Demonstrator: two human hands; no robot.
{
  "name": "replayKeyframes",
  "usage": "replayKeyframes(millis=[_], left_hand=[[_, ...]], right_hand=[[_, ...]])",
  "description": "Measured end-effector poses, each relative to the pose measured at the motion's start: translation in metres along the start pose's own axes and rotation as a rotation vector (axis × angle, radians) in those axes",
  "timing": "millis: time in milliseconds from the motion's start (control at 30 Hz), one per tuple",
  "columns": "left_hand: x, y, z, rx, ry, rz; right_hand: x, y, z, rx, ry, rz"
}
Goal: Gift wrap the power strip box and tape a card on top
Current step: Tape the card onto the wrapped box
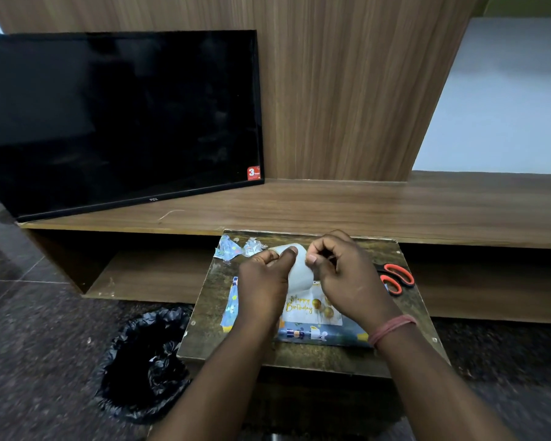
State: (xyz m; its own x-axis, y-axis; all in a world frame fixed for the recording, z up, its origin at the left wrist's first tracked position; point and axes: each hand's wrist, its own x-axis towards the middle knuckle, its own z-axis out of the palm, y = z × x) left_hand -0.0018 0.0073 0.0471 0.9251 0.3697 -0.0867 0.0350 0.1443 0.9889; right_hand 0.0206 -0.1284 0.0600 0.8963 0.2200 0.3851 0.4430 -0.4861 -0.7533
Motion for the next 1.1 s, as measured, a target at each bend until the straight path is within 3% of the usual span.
replayKeyframes(millis=[167,367,467,600,733,933,1100], left_hand=[[0.005,0.000,-0.004,-0.060,-0.002,-0.048],[-0.002,-0.001,0.005,-0.015,-0.319,-0.079],[-0.004,-0.002,0.005,0.038,-0.422,-0.022],[0.000,0.000,0.002,0.119,-0.413,0.012],[0.004,-0.003,-0.001,0.239,-0.390,0.064],[-0.001,-0.001,0.001,0.259,-0.396,0.094],[-0.001,-0.004,0.002,0.440,-0.267,0.183]], right_hand=[[-0.002,-0.002,0.003,0.125,-0.031,0.036],[0.006,-0.009,-0.004,0.276,0.201,0.180],[0.009,-0.006,-0.014,0.390,0.150,0.285],[0.008,0.000,-0.031,0.452,-0.048,0.246],[0.007,0.002,-0.034,0.405,-0.136,0.184],[0.007,0.002,-0.022,0.369,0.030,0.239],[0.006,-0.002,-0.013,0.382,0.075,0.289]])
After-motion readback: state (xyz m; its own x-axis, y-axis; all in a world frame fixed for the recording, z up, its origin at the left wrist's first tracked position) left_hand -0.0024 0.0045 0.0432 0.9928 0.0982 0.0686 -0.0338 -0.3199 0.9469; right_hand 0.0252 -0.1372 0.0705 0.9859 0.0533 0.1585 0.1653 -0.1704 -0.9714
